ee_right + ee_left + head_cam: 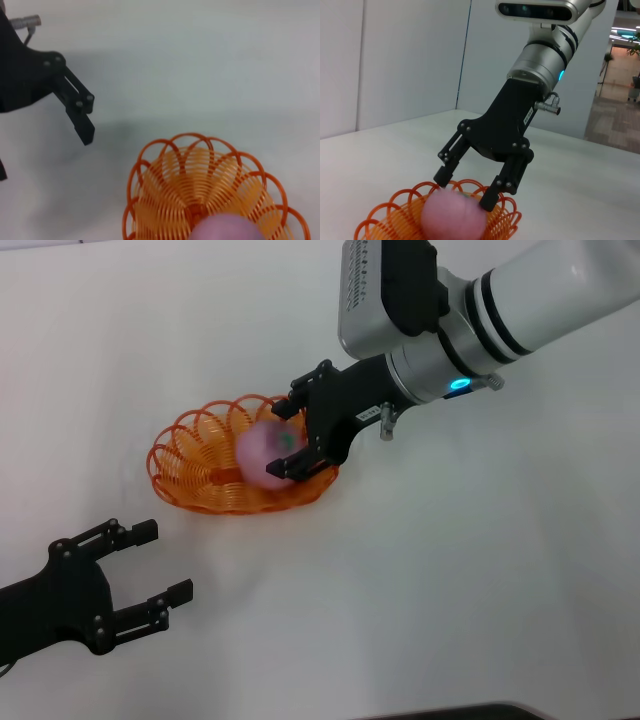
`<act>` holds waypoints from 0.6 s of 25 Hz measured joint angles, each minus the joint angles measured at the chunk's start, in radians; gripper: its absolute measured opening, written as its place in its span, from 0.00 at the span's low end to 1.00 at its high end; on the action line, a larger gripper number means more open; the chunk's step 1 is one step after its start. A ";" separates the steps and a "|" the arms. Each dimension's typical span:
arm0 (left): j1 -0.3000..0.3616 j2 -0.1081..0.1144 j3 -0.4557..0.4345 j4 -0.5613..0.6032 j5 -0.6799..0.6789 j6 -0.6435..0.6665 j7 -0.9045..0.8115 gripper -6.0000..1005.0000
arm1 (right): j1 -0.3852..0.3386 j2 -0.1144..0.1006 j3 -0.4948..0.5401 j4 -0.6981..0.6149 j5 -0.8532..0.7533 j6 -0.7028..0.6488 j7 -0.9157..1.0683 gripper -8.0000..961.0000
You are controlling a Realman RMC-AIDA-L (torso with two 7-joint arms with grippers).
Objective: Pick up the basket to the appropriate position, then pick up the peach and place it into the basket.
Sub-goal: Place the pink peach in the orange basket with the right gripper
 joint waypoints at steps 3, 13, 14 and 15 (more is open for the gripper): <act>0.000 0.000 0.000 0.000 0.000 0.000 0.000 0.79 | -0.020 -0.004 0.018 -0.020 0.026 -0.014 -0.014 0.86; 0.000 0.000 -0.010 -0.001 0.000 0.011 0.000 0.79 | -0.191 -0.011 0.418 -0.115 0.161 -0.266 -0.213 0.97; -0.001 0.000 -0.012 -0.004 0.000 0.013 0.000 0.79 | -0.211 -0.011 0.465 -0.110 0.164 -0.282 -0.237 0.98; -0.002 0.000 -0.012 -0.006 0.000 0.013 0.000 0.79 | -0.229 -0.011 0.499 -0.104 0.164 -0.293 -0.257 0.98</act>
